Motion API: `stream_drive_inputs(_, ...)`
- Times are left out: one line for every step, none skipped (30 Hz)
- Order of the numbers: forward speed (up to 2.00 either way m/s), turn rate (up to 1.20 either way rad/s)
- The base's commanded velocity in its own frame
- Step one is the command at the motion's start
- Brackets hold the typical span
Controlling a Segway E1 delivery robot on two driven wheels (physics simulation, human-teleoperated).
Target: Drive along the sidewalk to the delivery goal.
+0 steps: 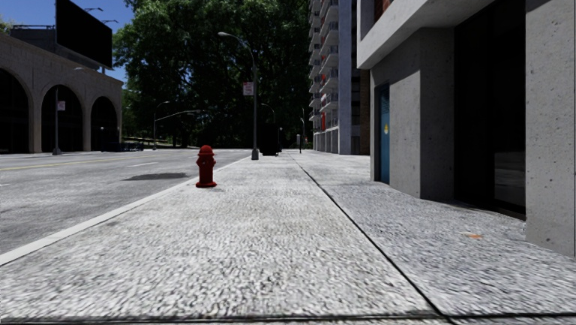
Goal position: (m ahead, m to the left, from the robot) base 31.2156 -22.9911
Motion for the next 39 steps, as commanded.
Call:
stream_drive_inputs(2.0, 0.0)
stream_drive_inputs(2.0, 0.0)
stream_drive_inputs(2.0, 0.0)
stream_drive_inputs(2.0, 0.0)
stream_drive_inputs(2.0, 0.0)
stream_drive_inputs(2.0, 0.0)
stream_drive_inputs(2.0, 0.0)
stream_drive_inputs(2.0, 0.0)
stream_drive_inputs(2.0, 0.0)
stream_drive_inputs(2.0, 0.0)
stream_drive_inputs(2.0, 0.0)
stream_drive_inputs(2.0, 0.0)
stream_drive_inputs(2.0, 0.0)
stream_drive_inputs(2.0, 0.0)
stream_drive_inputs(2.0, 0.0)
stream_drive_inputs(2.0, 0.0)
stream_drive_inputs(2.0, 0.0)
stream_drive_inputs(2.0, 0.0)
stream_drive_inputs(2.0, 0.0)
stream_drive_inputs(2.0, 0.0)
stream_drive_inputs(2.0, 0.0)
stream_drive_inputs(2.0, 0.0)
stream_drive_inputs(2.0, 0.0)
stream_drive_inputs(2.0, 0.0)
stream_drive_inputs(2.0, 0.0)
stream_drive_inputs(2.0, 0.0)
stream_drive_inputs(2.0, 0.0)
stream_drive_inputs(2.0, 0.0)
stream_drive_inputs(2.0, 0.0)
stream_drive_inputs(2.0, 0.0)
stream_drive_inputs(2.0, 0.0)
stream_drive_inputs(2.0, 0.0)
stream_drive_inputs(2.0, 0.0)
stream_drive_inputs(2.0, 0.0)
stream_drive_inputs(2.0, 0.0)
stream_drive_inputs(2.0, 0.0)
stream_drive_inputs(2.0, 0.0)
stream_drive_inputs(2.0, 0.0)
stream_drive_inputs(2.0, 0.0)
